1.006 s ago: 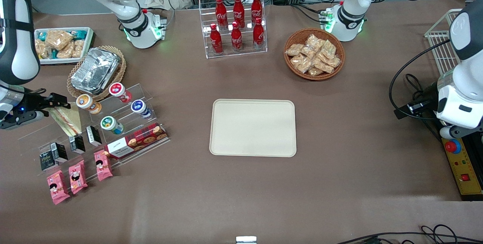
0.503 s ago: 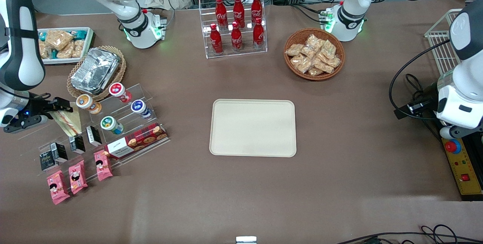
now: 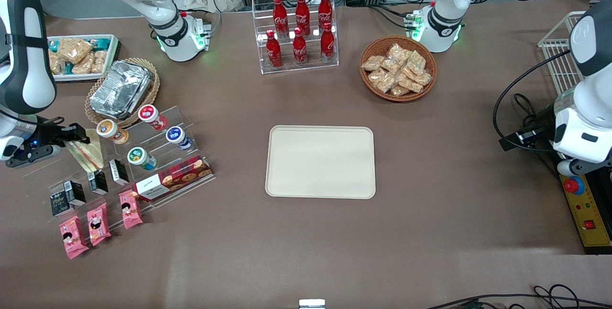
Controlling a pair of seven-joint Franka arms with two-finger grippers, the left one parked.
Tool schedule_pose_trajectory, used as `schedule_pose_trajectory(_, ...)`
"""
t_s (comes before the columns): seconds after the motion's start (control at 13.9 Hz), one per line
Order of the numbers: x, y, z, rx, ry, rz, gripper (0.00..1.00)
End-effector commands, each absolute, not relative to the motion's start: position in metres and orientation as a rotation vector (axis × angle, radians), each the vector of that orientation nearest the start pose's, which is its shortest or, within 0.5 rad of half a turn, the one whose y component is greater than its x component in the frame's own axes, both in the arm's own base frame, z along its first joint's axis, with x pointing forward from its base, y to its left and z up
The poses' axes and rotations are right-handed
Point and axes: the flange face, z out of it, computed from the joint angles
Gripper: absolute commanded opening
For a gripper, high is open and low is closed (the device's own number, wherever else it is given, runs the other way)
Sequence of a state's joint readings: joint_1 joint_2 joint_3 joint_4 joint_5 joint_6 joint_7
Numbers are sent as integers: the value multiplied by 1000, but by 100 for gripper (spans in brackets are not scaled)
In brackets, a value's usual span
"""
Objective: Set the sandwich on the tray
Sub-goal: 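Close the right gripper on the wrapped sandwich and lift it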
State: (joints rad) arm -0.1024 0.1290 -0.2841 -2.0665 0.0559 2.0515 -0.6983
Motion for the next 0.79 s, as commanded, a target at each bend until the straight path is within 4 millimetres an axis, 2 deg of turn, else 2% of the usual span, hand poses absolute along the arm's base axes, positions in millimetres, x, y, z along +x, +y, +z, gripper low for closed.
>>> schedule_pose_trajectory(0.0, 521, -202, 381, -2994, -441, 159, 36)
schedule_pose_trajectory(0.22, 536, -200, 433, -2964, -456, 235, 36)
schedule_pose_trajectory(0.43, 547, -187, 468, -2967, -509, 223, 36)
schedule_pose_trajectory(0.65, 561, -157, 519, -2963, -596, 202, 36)
schedule_pose_trajectory(0.72, 566, -141, 530, -2958, -643, 195, 36)
